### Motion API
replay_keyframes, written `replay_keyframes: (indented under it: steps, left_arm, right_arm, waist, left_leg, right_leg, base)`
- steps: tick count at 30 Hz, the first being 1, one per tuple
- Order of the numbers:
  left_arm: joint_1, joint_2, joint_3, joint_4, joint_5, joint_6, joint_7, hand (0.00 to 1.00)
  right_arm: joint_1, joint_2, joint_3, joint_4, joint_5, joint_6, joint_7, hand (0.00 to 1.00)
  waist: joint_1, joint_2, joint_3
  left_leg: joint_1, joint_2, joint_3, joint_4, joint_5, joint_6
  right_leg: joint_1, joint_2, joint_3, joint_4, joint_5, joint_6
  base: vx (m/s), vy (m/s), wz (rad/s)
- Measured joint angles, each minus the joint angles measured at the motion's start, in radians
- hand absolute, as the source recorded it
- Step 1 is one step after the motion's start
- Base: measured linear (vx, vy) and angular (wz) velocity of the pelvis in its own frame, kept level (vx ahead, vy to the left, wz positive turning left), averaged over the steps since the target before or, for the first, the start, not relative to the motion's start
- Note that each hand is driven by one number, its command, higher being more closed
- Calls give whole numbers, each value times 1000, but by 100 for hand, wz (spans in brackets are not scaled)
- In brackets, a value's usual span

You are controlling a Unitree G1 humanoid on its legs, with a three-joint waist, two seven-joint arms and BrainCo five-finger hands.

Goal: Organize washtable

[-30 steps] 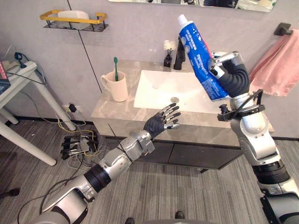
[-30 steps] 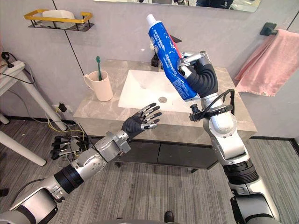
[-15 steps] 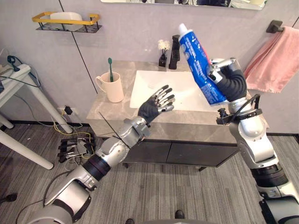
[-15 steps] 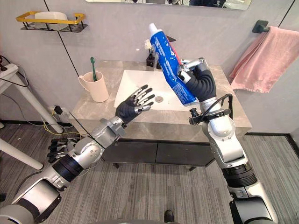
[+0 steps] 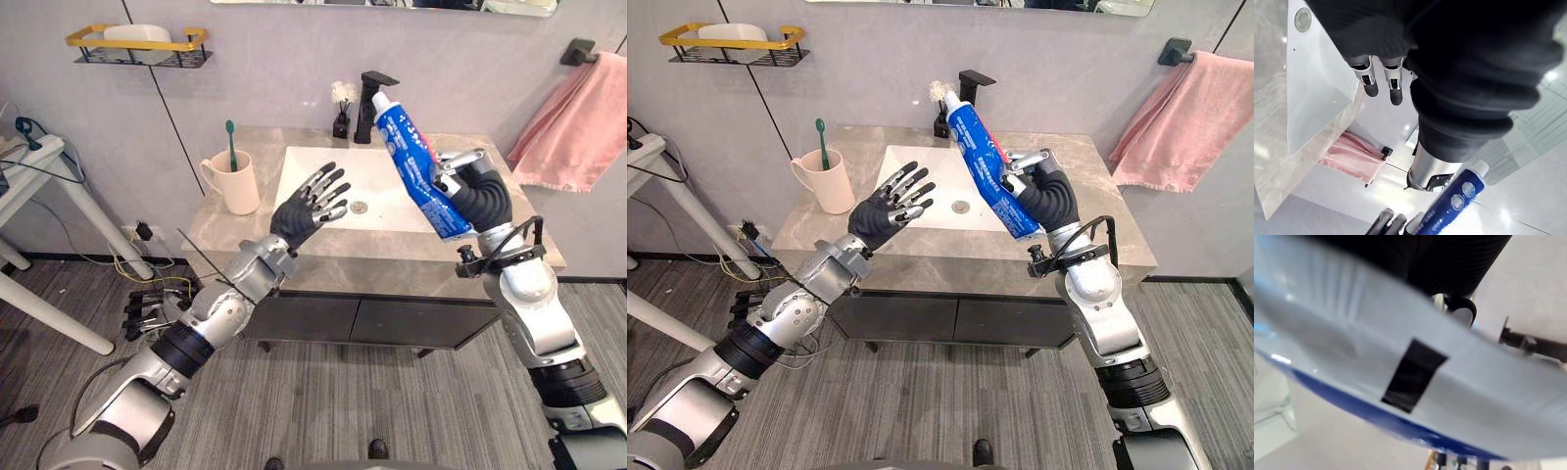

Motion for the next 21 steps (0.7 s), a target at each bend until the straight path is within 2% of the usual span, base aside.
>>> replay_keyframes:
  steps: [6, 9, 14, 21]
  left_arm:
    - [16, -3, -10, -20, 0, 11, -6, 0]
    - [16, -4, -16, -23, 0, 17, -6, 0]
    - [16, -6, -53, -60, 0, 36, -8, 0]
    - [14, -7, -60, -67, 0, 37, -24, 0]
  right_arm:
    - [19, 56, -1, 0, 1, 0, 20, 100]
    - [34, 70, 1, -1, 1, 0, 36, 100]
    - [35, 98, 72, -3, -4, 0, 60, 100]
    - [49, 120, 125, -3, -8, 0, 64, 100]
  waist:
    - [-1, 19, 12]
    - [-1, 20, 13]
    - [-1, 21, 14]
    - [1, 24, 15]
  left_leg:
    - [15, 1, 13, -18, 2, 2]
    - [20, 1, 15, -24, 2, 2]
    - [28, 1, 16, -27, 1, 2]
    - [27, 0, 16, -26, 1, 2]
  right_leg:
    - [-1, 0, 6, 0, -2, 3]
    - [-1, 0, 8, 0, -4, 6]
    - [-4, 0, 11, 0, -5, 6]
    - [-3, 0, 10, 0, -5, 6]
  base:
    - [-6, -3, -5]
    - [4, -1, -1]
    - [6, 0, -1]
    - [-23, -7, 0]
